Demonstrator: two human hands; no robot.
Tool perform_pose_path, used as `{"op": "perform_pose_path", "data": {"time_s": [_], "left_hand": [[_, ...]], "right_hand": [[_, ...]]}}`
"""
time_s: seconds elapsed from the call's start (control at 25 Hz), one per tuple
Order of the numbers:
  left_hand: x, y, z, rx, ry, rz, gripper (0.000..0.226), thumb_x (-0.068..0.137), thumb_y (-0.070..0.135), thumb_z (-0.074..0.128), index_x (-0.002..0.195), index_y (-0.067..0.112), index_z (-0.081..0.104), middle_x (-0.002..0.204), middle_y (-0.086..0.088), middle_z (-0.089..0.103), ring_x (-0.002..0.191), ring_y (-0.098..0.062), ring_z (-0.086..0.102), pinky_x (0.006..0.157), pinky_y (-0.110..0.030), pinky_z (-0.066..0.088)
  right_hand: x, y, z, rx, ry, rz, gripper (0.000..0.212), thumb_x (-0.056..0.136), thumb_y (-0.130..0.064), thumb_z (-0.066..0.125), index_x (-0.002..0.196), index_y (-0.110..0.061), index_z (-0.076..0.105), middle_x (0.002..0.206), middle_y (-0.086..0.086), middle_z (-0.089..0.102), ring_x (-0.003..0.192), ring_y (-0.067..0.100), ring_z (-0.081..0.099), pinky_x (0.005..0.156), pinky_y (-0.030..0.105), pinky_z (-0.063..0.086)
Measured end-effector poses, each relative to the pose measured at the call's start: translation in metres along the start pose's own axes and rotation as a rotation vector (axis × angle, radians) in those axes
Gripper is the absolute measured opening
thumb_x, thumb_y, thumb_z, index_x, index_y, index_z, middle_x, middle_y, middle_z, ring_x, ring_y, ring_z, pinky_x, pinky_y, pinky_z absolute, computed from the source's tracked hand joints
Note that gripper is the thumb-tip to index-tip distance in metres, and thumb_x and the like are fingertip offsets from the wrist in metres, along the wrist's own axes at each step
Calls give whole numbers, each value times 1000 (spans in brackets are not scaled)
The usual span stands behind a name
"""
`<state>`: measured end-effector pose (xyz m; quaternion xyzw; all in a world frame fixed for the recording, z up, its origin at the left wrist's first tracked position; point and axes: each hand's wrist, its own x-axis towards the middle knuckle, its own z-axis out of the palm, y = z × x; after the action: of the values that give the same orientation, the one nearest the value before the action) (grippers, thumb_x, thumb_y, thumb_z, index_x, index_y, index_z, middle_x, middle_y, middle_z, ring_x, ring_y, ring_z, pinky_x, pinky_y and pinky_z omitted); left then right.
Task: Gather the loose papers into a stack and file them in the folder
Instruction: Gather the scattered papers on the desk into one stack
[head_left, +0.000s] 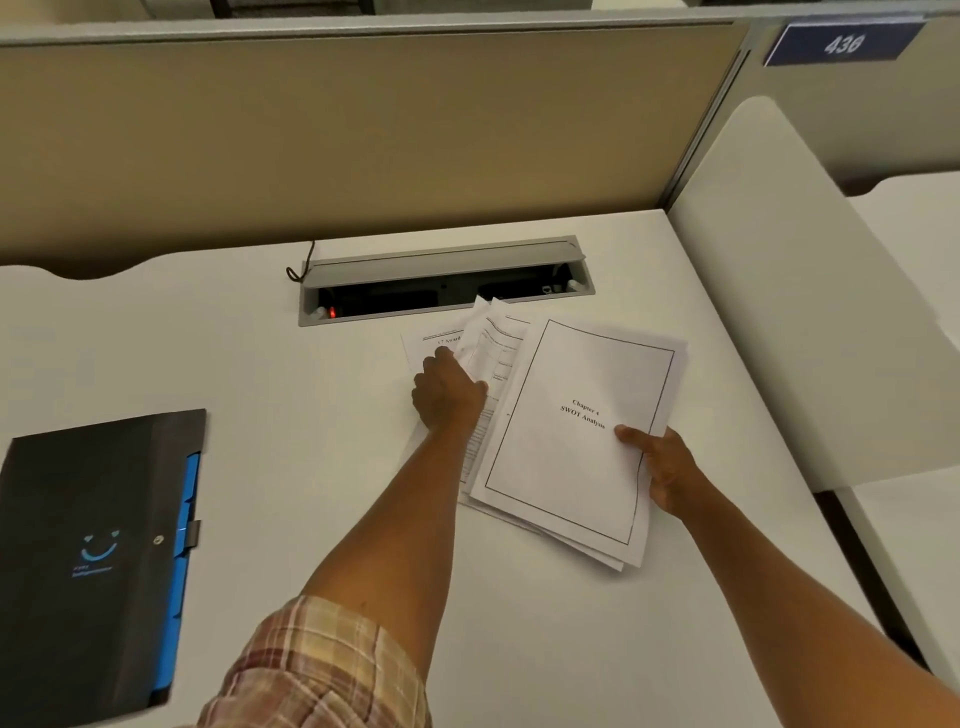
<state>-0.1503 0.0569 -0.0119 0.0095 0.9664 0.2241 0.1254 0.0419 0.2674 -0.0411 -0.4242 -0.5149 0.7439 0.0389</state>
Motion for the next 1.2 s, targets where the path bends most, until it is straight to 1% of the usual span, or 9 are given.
{"op": "perform_pose_path", "data": {"time_s": [0.16,0.28,0.4,0.52,0.6,0.72,0.88,1.04,1.2], "left_hand": [[4,16,5,58,-37,-48,70,76,42,76,130,16,40,121,-9,57,106,-29,61,93,-42,43],[9,20,4,13,-100,-111,58,77,42,74,122,16,49,118,-6,63,107,-28,62,95,-41,41],[13,21,-1,-45,-171,-163,44,77,41,74,110,16,59,112,-5,67,103,-28,64,93,-38,44],[14,20,-7,-176,-259,-182,38,77,35,76,104,11,65,104,-6,70,93,-28,67,82,-35,53],[11,15,-11,-273,-293,-179,34,79,32,75,102,10,67,100,-6,71,88,-27,69,70,-30,53],[6,0,-16,-521,-313,-207,32,78,27,75,103,7,69,102,-7,72,88,-26,70,74,-34,59],[-4,-24,-20,-653,-191,-302,38,80,23,69,115,8,64,110,-8,71,89,-23,68,76,-31,57],[-14,-31,-21,-549,-95,-400,49,91,29,55,131,1,53,129,-14,61,114,-32,60,86,-33,49],[-23,-26,-23,-416,-33,-405,52,90,33,56,132,1,49,132,-17,56,119,-35,55,95,-41,47]], "right_hand": [[13,0,8,-41,3,31,28,80,-8,74,107,-15,69,98,7,78,86,27,75,71,41,59],[17,0,10,-70,-9,31,24,81,-8,74,103,-16,70,93,4,79,81,23,76,60,34,60],[19,2,10,-114,-17,34,24,82,-10,75,105,-15,70,95,4,78,83,24,76,63,34,60],[20,1,9,-136,-23,42,25,82,-11,75,106,-16,69,98,5,78,87,25,75,71,37,59],[19,-2,10,-141,-32,40,24,82,-11,75,105,-17,69,96,3,78,85,23,75,67,35,59],[18,-11,15,-143,-59,11,21,83,-10,74,103,-17,69,93,1,79,81,20,76,58,30,59],[21,-30,37,-207,-162,8,24,83,-11,75,106,-16,68,96,3,78,85,21,76,60,29,59],[27,-39,69,-404,-256,-25,22,84,-11,74,103,-18,67,95,0,78,80,15,76,58,25,58],[32,-39,100,-644,-160,-76,26,80,-19,77,104,-17,67,102,8,74,86,24,72,76,38,60]]}}
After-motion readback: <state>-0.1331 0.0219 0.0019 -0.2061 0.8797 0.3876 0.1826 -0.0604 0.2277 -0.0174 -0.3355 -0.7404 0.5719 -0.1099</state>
